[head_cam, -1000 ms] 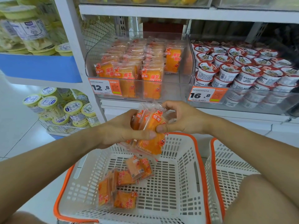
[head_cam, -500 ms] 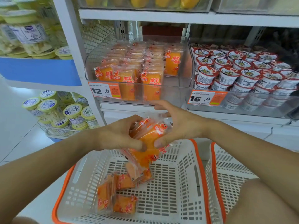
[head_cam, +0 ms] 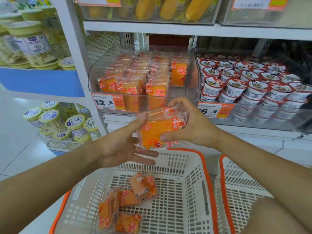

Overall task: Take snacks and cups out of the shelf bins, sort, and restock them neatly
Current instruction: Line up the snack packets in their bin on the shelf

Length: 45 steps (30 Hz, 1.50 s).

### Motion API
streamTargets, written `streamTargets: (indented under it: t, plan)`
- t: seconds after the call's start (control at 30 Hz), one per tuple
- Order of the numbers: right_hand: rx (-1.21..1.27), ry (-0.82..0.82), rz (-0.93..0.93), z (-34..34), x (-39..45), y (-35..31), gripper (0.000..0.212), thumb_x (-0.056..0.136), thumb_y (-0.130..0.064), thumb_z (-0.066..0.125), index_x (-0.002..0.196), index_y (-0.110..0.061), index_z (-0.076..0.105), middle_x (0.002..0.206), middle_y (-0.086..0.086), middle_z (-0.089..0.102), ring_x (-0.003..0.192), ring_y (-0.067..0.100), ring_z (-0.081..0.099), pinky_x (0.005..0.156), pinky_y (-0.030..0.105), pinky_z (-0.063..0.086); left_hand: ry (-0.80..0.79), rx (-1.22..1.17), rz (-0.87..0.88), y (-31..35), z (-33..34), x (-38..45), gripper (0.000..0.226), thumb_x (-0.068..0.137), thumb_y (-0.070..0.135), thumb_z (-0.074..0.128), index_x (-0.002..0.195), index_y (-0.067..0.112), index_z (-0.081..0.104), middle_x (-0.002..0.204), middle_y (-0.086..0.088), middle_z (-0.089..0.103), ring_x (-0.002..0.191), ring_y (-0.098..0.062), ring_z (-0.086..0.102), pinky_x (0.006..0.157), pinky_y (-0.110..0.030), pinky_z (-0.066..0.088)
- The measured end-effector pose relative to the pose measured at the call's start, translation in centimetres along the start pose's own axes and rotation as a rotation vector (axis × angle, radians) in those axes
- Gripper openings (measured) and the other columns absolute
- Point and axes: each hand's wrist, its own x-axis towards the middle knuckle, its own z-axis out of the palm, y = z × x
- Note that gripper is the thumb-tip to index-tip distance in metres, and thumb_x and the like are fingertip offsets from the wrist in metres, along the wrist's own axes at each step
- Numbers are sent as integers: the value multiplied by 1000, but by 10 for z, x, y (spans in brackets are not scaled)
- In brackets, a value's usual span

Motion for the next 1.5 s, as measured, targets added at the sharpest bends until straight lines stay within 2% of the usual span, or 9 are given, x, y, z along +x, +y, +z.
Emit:
streamTargets:
  t: [0.17,0.3,0.4,0.5,0.7,0.8,1.1,1.23,1.5]
  plan:
    - [44,26,-139,-5,-5,-11,81,62,-4,92,127,-22,47,117,-24,59,109,4,65,79,23,57,57,-38,248,12,22,11,49,87,47,59,133,30,57,124,-5,70,110,-26,69,83,-39,61]
    - [-87,215,-308,-25,-11,-31,77,62,-1,93,125,-13,50,115,-17,62,110,5,63,78,19,57,42,254,486,40,19,13,59,85,68,58,135,36,52,120,1,67,112,-27,65,99,-50,51]
    - [-511,463,-568,-53,-3,-47,71,68,-10,92,126,-9,51,122,-8,54,114,-5,54,92,15,48,439,580,766,77,11,33,43,98,51,52,133,26,46,119,4,57,113,-15,57,99,-33,47]
    - [-866,590,-630,-76,21,-46,64,73,-18,88,127,-12,55,126,3,54,113,22,55,95,35,49,802,1172,984,104,0,75,55,97,33,51,142,5,38,140,-16,41,125,-31,47,101,-45,44]
    - [-1106,507,-415,-70,63,-48,65,77,-52,73,133,-25,57,130,-1,57,110,24,51,89,31,43,599,1755,640,123,6,148,66,103,43,18,156,4,15,164,-15,15,152,-30,10,122,-55,10]
    - [-1190,412,-246,-70,83,-60,77,67,-58,80,134,-27,56,127,0,58,108,28,55,93,39,47,570,1858,566,124,-2,159,66,102,45,10,155,6,16,160,-16,23,149,-30,20,120,-55,13]
    - [-1266,279,17,-70,119,-74,84,52,-39,91,127,-31,56,113,4,65,99,27,64,86,43,54,453,1830,552,126,-22,147,70,102,52,6,156,8,16,162,-13,21,152,-26,13,123,-49,4]
    - [-1439,201,206,-59,151,-66,82,63,-21,85,136,-32,49,122,1,64,116,30,59,101,48,46,436,1816,564,126,-21,144,69,103,52,6,156,8,15,163,-12,20,152,-27,11,123,-50,3]
    - [-1403,46,388,-61,193,-47,126,46,-32,101,153,-25,33,143,13,44,129,33,48,107,36,44,438,1821,569,125,-23,145,68,104,51,4,156,9,13,164,-11,16,152,-25,7,123,-49,-2]
